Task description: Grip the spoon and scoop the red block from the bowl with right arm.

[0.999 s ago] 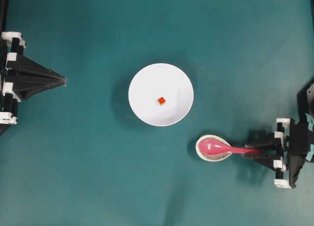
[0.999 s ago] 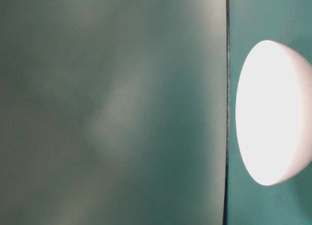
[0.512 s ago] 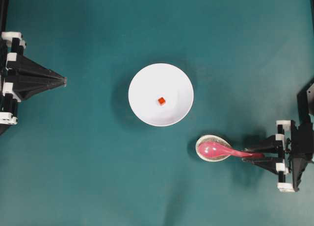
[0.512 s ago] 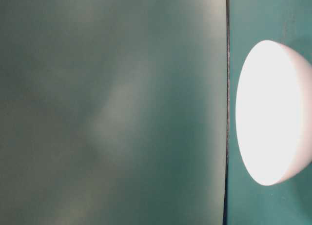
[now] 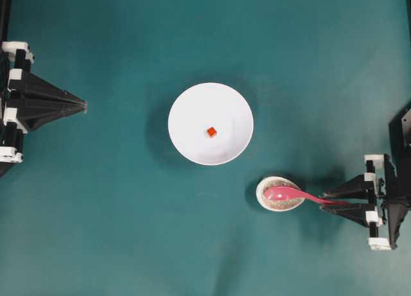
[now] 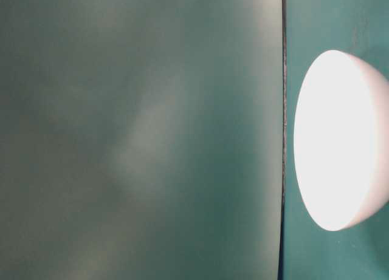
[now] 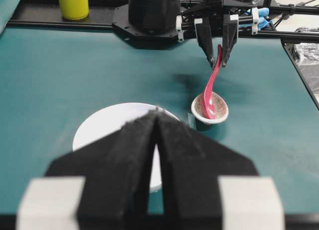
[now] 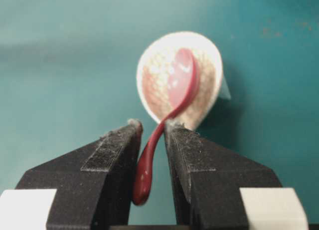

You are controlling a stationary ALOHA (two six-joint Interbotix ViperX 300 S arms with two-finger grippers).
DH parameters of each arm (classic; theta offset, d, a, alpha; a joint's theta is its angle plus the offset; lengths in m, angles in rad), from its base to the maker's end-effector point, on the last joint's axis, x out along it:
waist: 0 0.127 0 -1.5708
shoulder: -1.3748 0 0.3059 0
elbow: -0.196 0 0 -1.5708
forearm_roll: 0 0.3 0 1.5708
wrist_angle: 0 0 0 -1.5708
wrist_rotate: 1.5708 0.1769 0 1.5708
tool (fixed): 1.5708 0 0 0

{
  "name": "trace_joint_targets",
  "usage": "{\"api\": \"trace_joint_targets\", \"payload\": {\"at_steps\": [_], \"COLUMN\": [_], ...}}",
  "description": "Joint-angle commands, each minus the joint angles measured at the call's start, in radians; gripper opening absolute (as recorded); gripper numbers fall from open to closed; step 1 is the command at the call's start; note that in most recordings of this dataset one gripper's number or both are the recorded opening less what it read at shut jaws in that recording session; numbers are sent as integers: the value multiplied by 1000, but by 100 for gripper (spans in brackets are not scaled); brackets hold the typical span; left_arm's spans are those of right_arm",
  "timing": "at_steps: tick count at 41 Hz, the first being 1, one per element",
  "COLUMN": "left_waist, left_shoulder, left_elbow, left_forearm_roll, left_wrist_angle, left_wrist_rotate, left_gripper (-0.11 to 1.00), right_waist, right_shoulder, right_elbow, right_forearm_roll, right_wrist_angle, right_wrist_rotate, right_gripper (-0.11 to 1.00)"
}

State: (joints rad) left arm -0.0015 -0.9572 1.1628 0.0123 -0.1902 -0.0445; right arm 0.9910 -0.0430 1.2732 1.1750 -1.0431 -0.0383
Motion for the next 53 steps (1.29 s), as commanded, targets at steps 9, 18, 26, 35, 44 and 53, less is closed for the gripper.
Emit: {"api": "trace_joint_targets", "payload": {"at_steps": [9,18,26,35,44,53], "left_waist": [0,0,0,0,-2,-2], "left_shoulder": [9,9,9,9,9,9], "left_elbow": [-17,-17,-17,-17,-17,-17], "left_forearm_roll": [2,2,2,2,0,0], "left_wrist_angle": [-11,-11,-11,-11,-5,17], "left_wrist_rotate": [-2,-2,-2,-3,-31,-37], "left_gripper": [0,0,0,0,0,0], "right_waist": [-114,-117,-117,-103,-6,41], "right_shoulder": [-15,-15,-15,-15,-17,2], "right_elbow": [-5,-5,-3,2,35,63], "right_forearm_roll": [-3,-5,-57,-95,-72,-63], "right_wrist_angle": [178,176,167,163,35,-40], "right_wrist_rotate": [-6,-6,-35,-118,-103,-41], "right_gripper": [35,53,59,59,59,58]}}
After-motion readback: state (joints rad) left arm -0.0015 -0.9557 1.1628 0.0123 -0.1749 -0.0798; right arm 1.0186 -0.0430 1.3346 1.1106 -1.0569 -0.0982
